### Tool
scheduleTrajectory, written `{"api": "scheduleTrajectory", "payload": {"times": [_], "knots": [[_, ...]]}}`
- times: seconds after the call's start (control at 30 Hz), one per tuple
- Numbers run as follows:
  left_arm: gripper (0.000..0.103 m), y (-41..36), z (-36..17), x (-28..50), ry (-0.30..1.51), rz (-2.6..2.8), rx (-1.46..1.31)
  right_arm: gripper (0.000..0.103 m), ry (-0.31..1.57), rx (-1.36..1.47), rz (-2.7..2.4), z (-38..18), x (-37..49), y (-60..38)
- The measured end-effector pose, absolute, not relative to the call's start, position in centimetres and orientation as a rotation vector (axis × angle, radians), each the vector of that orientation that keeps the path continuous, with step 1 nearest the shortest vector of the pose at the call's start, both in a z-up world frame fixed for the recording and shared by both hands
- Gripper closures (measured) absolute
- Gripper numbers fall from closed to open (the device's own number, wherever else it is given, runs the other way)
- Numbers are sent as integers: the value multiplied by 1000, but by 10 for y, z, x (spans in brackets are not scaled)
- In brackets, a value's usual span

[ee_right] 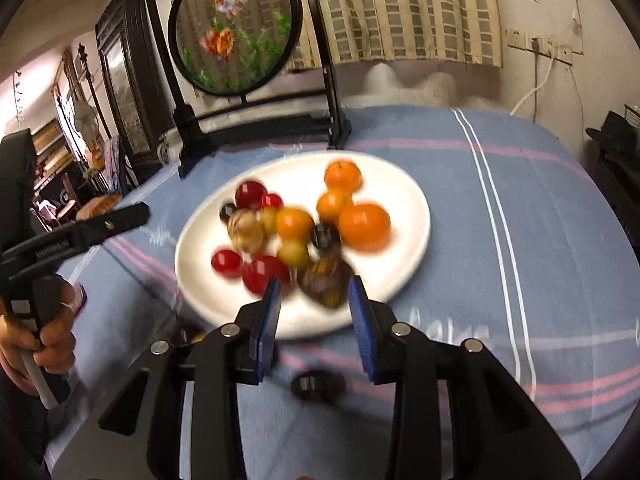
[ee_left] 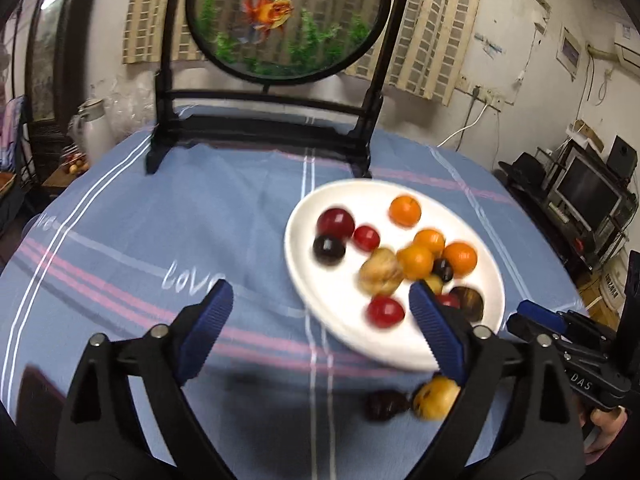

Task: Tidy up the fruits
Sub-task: 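Lower both held fruits onto the white plate and open both grippers, then grasp a dark plum with the left gripper while the right grasps another dark plum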

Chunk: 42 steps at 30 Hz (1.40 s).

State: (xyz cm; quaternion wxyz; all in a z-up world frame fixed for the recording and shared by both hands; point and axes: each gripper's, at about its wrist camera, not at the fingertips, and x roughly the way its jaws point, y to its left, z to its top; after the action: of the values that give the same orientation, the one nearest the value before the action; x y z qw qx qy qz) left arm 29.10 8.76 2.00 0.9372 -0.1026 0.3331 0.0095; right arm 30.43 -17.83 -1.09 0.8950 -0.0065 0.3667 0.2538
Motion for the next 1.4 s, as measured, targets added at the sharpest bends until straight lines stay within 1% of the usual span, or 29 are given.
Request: {"api": "scheduleTrajectory", "payload": {"times": [0.07, 0.27, 0.5, 1.1, 1.23, 1.4], "knots": [[6, 84, 8, 278, 699, 21, -190, 68, 782, -27, 515, -21, 293, -180], [6, 76, -13, 269, 762, 47, -99, 68, 801, -69, 504, -29, 283, -173], [6, 81, -9, 267, 752, 55, -119, 68, 849, -98, 506, -40, 288, -168], [5, 77, -9, 268, 766, 60, -85, 68, 872, -128, 499, -45, 288, -163], [5, 76, -9, 268, 767, 59, -77, 72, 875, -125, 493, -44, 289, -164], [5, 73, -6, 266, 761, 22, -34, 72, 870, -63, 501, -35, 288, -173]]}}
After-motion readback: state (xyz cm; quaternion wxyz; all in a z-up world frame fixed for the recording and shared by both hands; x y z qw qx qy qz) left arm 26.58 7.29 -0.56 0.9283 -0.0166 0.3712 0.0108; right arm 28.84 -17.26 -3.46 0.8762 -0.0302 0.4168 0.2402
